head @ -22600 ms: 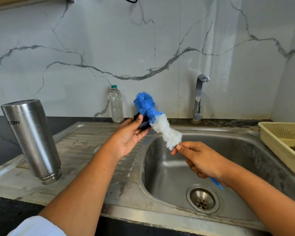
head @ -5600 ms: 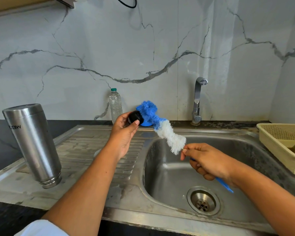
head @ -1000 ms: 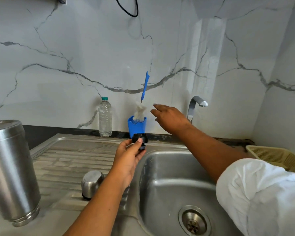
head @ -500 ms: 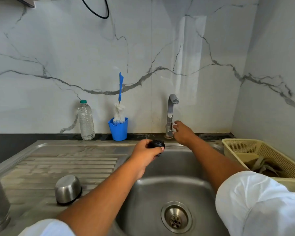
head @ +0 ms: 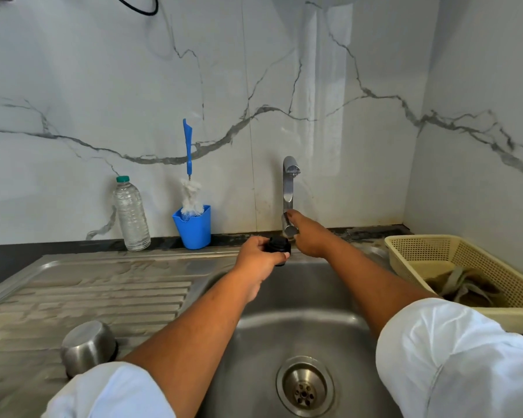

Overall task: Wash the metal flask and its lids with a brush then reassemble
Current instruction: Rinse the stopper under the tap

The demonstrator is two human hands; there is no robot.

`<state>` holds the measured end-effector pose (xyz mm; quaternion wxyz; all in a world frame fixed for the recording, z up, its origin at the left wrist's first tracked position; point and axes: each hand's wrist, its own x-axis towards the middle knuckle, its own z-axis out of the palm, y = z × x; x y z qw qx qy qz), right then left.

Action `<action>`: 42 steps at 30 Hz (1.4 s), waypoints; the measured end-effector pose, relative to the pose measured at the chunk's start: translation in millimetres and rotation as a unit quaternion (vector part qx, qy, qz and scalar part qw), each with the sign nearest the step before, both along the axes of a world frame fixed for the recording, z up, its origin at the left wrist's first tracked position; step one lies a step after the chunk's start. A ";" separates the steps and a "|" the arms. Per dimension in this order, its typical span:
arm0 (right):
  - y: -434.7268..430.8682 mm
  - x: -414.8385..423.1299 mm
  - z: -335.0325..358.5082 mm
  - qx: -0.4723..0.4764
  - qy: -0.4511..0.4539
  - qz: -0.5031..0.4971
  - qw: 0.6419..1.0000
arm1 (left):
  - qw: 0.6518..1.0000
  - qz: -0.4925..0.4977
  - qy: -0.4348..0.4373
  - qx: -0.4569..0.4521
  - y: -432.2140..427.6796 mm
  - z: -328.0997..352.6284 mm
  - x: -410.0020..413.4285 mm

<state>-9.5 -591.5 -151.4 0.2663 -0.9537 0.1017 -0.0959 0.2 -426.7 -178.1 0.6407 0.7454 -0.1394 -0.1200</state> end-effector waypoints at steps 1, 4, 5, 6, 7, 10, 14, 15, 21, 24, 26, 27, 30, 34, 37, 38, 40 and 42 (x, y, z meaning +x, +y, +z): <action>-0.1 1.8 -0.3 -0.003 0.011 0.013 1.000 | 1.000 0.000 0.002 0.003 -0.5 -0.6 0.1; -6.4 4.8 -3.3 -0.027 0.028 0.037 0.999 | 1.000 0.000 0.005 0.009 -5.2 -3.0 -2.4; -8.4 3.6 -4.6 -0.026 0.022 0.041 0.999 | 1.000 -0.004 0.012 0.008 -6.6 -4.5 -3.2; -8.5 -0.6 -4.6 -0.007 0.009 0.037 0.999 | 1.000 -0.009 0.020 0.008 -8.2 -6.4 -4.0; -8.7 -4.9 -4.7 0.016 -0.014 0.030 0.999 | 1.000 -0.015 0.026 0.009 -9.9 -7.7 -5.0; -5.2 -19.5 -6.3 0.075 -0.082 -0.028 0.993 | 0.999 -0.030 0.036 0.011 -14.2 -9.9 -8.1; 8.5 -50.2 1.6 0.277 0.054 -0.022 0.959 | 0.997 -0.061 0.037 -0.017 -18.5 -8.2 -18.0; 11.3 -57.1 3.2 0.324 0.078 -0.011 0.943 | 0.998 -0.058 0.024 -0.012 -19.1 -7.9 -20.4; 22.4 -69.5 -2.9 0.494 0.036 -0.062 0.866 | 1.000 -0.025 -0.019 -0.005 -17.1 -5.7 -30.8; 28.0 -65.1 -9.6 0.585 0.019 -0.104 0.804 | 0.999 -0.015 -0.038 0.013 -13.5 -5.0 -31.9; 32.7 -64.7 -10.5 0.599 0.026 -0.138 0.788 | 0.999 -0.011 -0.041 0.023 -12.1 -6.2 -31.5; 35.8 -65.9 -9.7 0.599 0.032 -0.154 0.785 | 0.999 -0.010 -0.040 0.021 -11.2 -6.7 -31.6; 40.1 -65.7 -10.7 0.602 0.044 -0.183 0.776 | 0.999 -0.013 -0.038 0.017 -9.6 -8.5 -30.7; 40.5 -61.3 -13.3 0.630 0.059 -0.188 0.751 | 0.999 0.002 -0.039 0.006 -8.2 -8.5 -25.9; 42.9 -62.6 -12.7 0.674 0.041 -0.176 0.716 | 0.999 0.015 -0.048 0.019 -8.4 -6.8 -23.9; 43.9 -63.1 -13.1 0.686 0.034 -0.172 0.706 | 0.999 0.014 -0.046 0.019 -8.6 -7.2 -22.9; 46.0 -64.6 -14.3 0.699 0.027 -0.164 0.696 | 0.999 0.005 -0.039 0.017 -8.0 -7.0 -23.3; 47.0 -66.0 -15.6 0.703 0.015 -0.156 0.694 | 0.999 -0.003 -0.030 0.012 -7.9 -7.8 -22.6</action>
